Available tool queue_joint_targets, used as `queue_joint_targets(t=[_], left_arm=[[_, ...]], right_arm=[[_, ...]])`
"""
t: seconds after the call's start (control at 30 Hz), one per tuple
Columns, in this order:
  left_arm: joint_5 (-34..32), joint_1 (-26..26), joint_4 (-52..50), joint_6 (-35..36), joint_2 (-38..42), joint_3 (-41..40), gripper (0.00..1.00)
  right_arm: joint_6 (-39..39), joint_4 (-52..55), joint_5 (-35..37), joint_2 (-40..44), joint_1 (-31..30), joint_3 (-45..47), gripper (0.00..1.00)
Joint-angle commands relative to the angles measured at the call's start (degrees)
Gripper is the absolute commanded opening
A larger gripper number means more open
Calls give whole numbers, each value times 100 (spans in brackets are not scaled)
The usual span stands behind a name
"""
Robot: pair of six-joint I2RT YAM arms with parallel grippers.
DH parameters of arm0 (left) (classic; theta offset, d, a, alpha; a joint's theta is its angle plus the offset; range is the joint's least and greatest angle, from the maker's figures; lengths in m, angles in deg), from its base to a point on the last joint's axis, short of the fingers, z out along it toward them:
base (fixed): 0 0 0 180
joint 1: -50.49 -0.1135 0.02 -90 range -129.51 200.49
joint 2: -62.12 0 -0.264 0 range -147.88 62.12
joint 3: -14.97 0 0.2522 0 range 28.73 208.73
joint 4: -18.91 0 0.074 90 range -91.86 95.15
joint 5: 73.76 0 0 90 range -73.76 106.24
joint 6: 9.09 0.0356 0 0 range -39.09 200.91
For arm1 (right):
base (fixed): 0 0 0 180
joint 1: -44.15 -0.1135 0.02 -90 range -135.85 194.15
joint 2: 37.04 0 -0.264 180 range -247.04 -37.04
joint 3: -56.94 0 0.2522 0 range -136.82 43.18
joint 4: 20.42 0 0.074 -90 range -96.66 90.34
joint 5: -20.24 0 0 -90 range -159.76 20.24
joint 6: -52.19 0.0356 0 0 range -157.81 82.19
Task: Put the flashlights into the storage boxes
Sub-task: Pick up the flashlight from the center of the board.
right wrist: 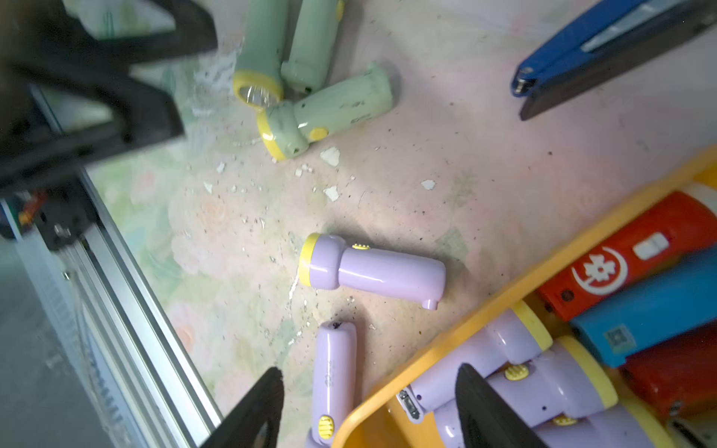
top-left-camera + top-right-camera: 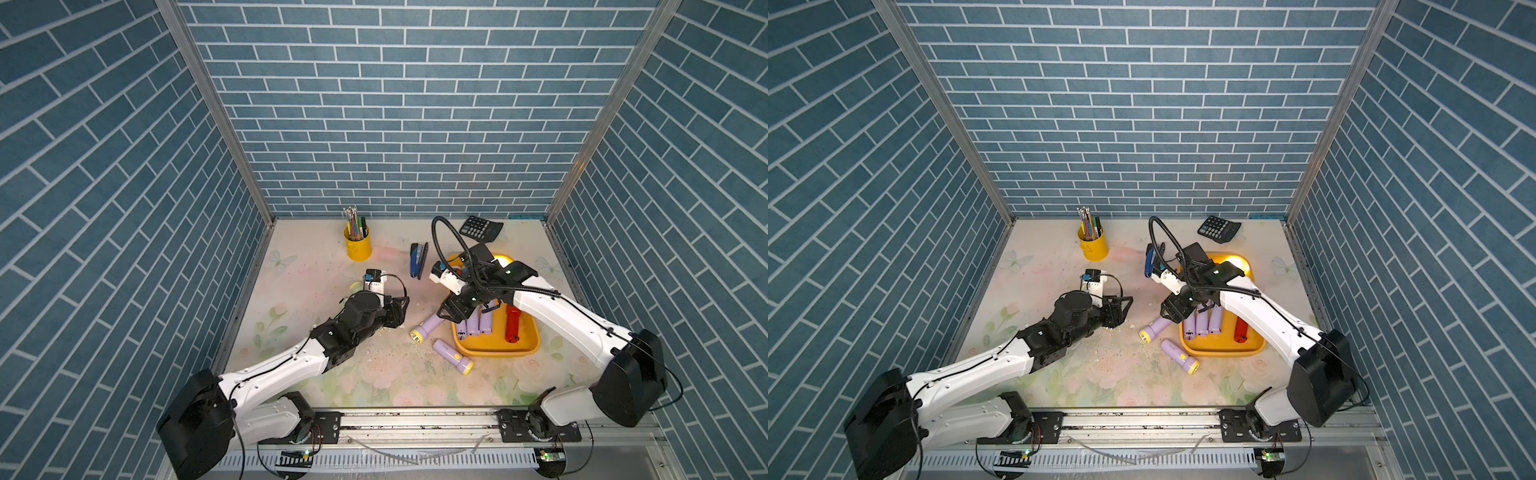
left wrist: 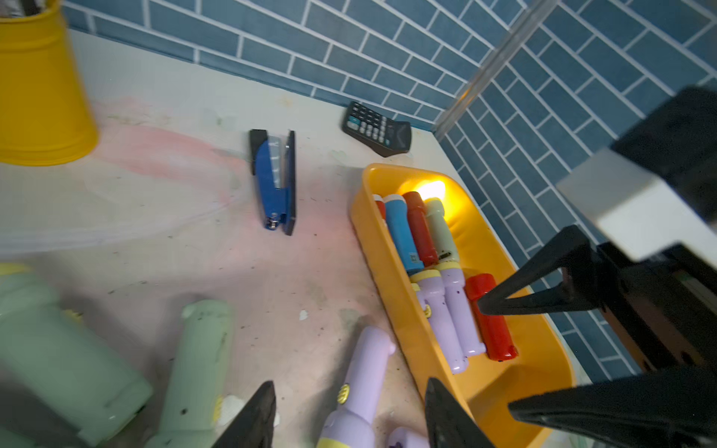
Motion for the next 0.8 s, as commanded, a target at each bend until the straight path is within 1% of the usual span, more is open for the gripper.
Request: queue_joint_targets(t=[0.0,0.07,0.2,0.3,0.43,0.7,0.77], left_arm=[[-258,-214,-751,22,356,-228,62],[-291,-340,-886,33,588,-346,62],[-302,-569,-1096,42,936,-544,63],[-282,-744,-1201,55,1163,-676,63],[-267,-905,-1275,17,1360,-845,65],[-155,-1136,-1287,-19,1457,-1019,65],[-146,-1162,-1292,-42,1491,-1066,65]], right_arm=[[-2320,1051,375,-535,-173,-541,73],[-2861,1273,628,-921,-271,-780,73],[-3585,1293,1078,-1506,-390,-981,72],[-3967,1079,1126,-1703,-418,-938,72],[-4066,1004,1152,-2076,-470,-1122,71],[-4097,865,1025,-2658,-588,-1323,70],[-4091,865,1016,-2801,-602,-1358,69]])
